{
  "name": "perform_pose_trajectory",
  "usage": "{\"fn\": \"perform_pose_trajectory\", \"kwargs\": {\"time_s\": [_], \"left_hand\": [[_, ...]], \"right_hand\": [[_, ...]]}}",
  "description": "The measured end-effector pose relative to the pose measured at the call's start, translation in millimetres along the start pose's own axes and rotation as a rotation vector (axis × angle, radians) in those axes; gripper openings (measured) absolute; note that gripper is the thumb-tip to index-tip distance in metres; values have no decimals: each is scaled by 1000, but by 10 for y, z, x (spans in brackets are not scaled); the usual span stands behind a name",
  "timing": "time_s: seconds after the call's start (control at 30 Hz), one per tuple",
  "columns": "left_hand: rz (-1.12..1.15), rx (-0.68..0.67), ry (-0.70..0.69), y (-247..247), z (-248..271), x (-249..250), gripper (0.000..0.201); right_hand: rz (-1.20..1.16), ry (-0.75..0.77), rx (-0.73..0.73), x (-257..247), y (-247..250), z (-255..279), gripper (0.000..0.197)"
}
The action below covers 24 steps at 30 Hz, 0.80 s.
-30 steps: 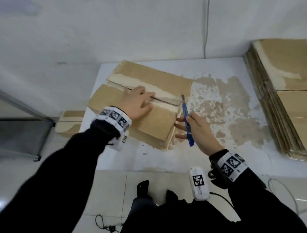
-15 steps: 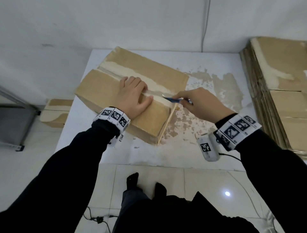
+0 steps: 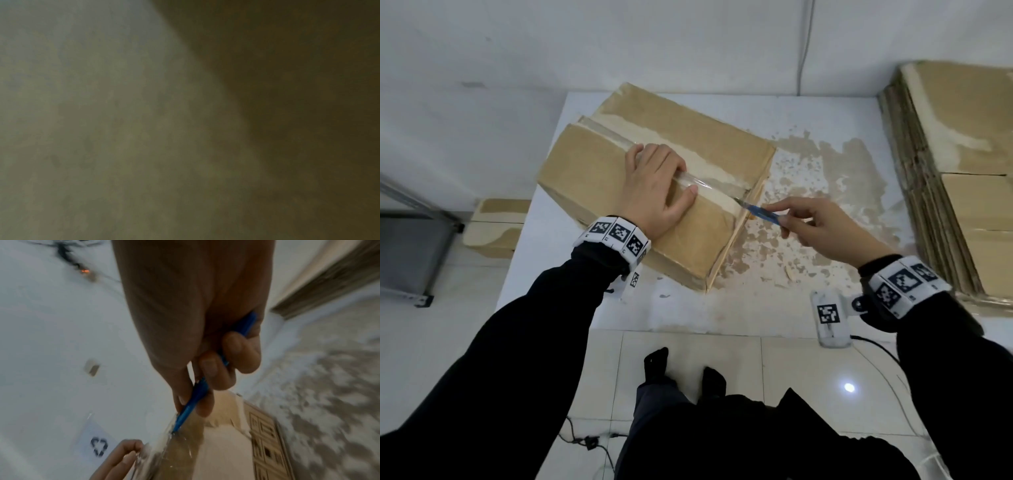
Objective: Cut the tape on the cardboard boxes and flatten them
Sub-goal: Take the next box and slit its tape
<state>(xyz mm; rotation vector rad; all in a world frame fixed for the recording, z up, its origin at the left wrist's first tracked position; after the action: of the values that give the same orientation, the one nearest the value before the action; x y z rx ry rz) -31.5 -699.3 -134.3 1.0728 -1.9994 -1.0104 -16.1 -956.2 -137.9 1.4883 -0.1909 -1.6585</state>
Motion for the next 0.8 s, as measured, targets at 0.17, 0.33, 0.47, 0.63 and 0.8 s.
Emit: {"fn": "perform_pose_trajectory", "kwargs": {"time_s": [0.17,0.33,0.47,0.63,0.8], "left_hand": [[15,-12,4,26,59,-12,34],[8,4,17,22,65,-7,34],[8,-24,11,14,66,6,34],[2,-9,5,23,71,15,34],[25,17,-20,49,66,51,34]], "right_hand": [[-122,-21,-11,-18,-79,-10,24],[-54,-31,-100,-58,-26,-18,24],[-112,-38,-170,3,-85,136,24],[-217,-77,-185,62,-119,189,24],[-165,-76,-155,-14,-174,210,22]]}}
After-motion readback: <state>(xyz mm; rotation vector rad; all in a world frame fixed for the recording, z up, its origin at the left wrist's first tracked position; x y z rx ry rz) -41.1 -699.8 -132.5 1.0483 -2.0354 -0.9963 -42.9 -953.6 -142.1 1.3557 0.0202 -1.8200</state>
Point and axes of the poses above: each hand's wrist, its own z-axis away from the middle knuckle, its own y-axis out of the back of the hand, x = y × z, the point moved 4 cm from there along -z, towards the middle knuckle, and after that the axes turned 10 degrees about -y, right-handed, at the moved point
